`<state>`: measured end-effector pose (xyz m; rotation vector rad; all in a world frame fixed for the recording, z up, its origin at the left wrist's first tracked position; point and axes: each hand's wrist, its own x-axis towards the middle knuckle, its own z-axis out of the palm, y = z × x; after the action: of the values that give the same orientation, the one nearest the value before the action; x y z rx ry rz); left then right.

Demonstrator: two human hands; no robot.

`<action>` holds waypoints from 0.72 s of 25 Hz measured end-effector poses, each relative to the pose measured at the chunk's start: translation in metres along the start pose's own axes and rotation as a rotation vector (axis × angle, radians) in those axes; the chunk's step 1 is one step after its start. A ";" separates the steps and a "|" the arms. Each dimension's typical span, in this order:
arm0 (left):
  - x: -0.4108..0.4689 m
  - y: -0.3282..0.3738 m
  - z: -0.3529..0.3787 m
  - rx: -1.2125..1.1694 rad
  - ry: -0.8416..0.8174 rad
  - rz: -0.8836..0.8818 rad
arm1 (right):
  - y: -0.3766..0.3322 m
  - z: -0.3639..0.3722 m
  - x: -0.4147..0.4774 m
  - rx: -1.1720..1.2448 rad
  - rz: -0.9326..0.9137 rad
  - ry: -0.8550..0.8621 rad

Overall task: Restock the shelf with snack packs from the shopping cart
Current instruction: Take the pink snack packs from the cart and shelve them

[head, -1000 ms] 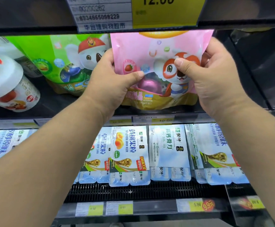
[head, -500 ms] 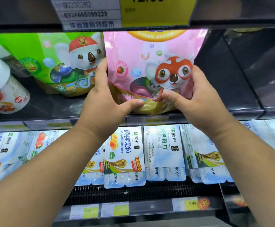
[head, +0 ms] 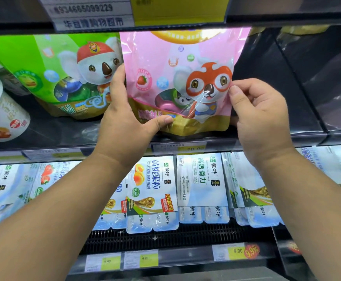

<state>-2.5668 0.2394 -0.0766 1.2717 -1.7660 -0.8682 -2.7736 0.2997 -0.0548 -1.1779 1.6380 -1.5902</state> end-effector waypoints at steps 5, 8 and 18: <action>-0.002 0.002 0.002 0.040 0.044 -0.005 | -0.002 0.011 0.002 -0.065 0.029 0.074; -0.001 0.005 0.005 0.058 0.076 -0.028 | -0.004 0.022 0.002 0.030 0.163 0.157; 0.002 -0.001 0.007 0.050 0.091 -0.050 | 0.000 0.022 0.004 -0.184 0.043 0.303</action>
<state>-2.5733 0.2381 -0.0806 1.3712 -1.7001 -0.7852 -2.7562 0.2859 -0.0568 -1.0182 2.0258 -1.6836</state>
